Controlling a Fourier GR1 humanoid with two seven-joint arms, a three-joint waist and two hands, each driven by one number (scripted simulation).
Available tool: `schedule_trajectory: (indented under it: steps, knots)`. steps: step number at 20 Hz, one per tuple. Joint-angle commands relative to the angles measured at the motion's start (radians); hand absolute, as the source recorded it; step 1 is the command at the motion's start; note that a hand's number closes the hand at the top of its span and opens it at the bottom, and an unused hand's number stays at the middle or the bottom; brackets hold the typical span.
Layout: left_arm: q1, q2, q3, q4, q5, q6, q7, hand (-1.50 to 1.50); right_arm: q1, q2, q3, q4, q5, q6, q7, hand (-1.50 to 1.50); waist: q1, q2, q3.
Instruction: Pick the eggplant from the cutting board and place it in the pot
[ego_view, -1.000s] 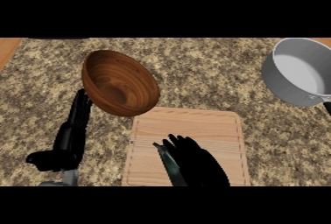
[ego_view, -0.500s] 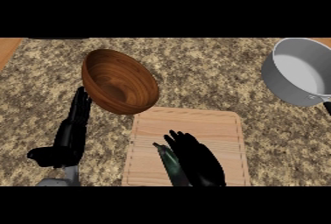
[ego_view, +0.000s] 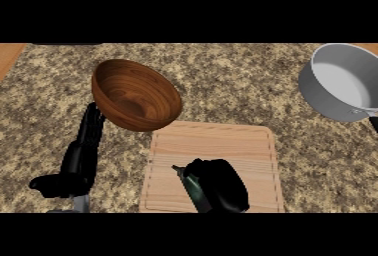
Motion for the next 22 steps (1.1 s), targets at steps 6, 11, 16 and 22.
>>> schedule_trajectory:
  steps: [6,11,16,22]
  knots:
    - [-0.026,-0.016,0.049,0.092,0.008,-0.056,-0.047,0.00,0.036,0.015,0.005,-0.015,0.084,-0.054,-0.059,1.50,-0.003,0.003,0.001]
    - [-0.017,-0.012,0.026,0.030,-0.001,-0.043,-0.010,0.00,-0.174,0.036,-0.177,0.160,0.090,-0.110,0.144,1.50,0.019,0.009,0.001]
    - [-0.044,-0.020,0.013,0.024,-0.010,-0.039,0.005,0.00,-0.454,0.037,-0.374,0.326,0.101,-0.079,0.369,1.50,0.044,0.015,0.000]
    - [-0.022,-0.003,0.025,-0.015,0.004,-0.053,0.034,0.00,-0.652,0.037,-0.364,0.381,0.196,-0.223,0.457,1.50,0.025,0.004,0.001]
